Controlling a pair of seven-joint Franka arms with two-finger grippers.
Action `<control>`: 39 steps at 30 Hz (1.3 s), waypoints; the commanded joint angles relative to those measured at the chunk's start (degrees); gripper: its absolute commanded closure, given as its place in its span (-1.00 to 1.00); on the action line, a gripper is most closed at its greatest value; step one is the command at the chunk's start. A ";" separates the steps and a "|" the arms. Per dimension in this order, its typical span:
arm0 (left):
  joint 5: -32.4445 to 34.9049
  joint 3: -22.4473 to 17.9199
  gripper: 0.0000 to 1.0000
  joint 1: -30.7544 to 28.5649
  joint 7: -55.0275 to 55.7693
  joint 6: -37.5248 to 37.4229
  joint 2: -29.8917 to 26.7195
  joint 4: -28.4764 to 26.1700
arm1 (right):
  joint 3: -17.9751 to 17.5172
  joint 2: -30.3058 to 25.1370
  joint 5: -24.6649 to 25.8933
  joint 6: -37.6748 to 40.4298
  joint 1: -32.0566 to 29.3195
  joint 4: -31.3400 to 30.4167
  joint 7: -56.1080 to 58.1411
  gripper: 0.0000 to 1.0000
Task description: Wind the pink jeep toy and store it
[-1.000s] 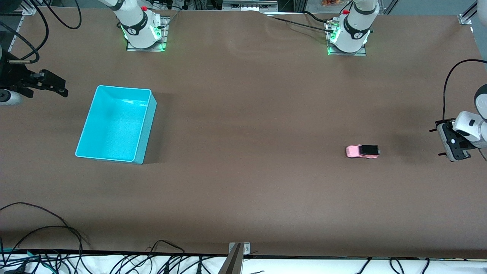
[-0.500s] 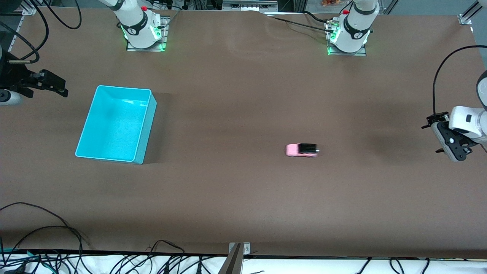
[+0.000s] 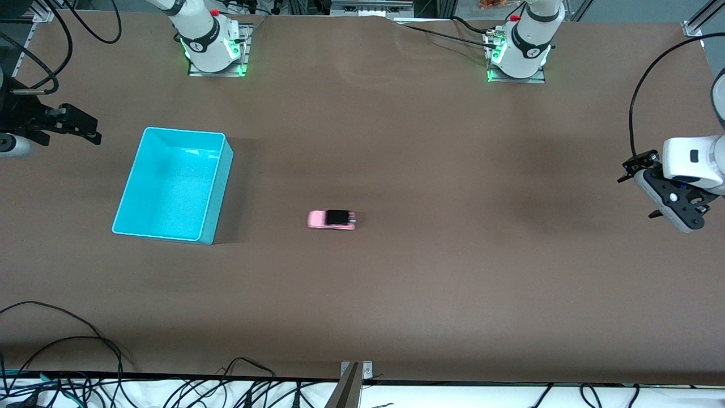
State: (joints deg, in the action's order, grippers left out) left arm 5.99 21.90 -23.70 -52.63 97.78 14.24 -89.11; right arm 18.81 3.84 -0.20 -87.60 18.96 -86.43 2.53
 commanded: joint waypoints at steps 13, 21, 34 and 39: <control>-0.19 6.83 -1.00 0.59 17.29 -2.33 -0.26 2.98 | -0.08 -0.24 -0.95 0.41 -0.15 0.39 0.64 -1.00; -0.10 9.47 -1.00 0.59 26.78 -3.91 -0.44 3.07 | -0.96 0.11 -0.68 0.07 1.16 0.30 0.55 -1.00; -0.01 11.67 -1.00 0.67 40.50 -7.43 -1.67 3.07 | -2.81 5.82 -1.21 -1.95 5.74 0.39 16.53 -1.00; -0.10 4.41 -1.00 7.68 40.50 -7.34 -4.13 2.10 | -3.86 9.68 -3.49 -3.80 5.74 0.30 24.35 -1.00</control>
State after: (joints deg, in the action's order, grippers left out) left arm 5.91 32.94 -22.26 -13.56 91.73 12.91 -86.67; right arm 15.41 9.86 -0.83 -89.66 24.95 -86.57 18.64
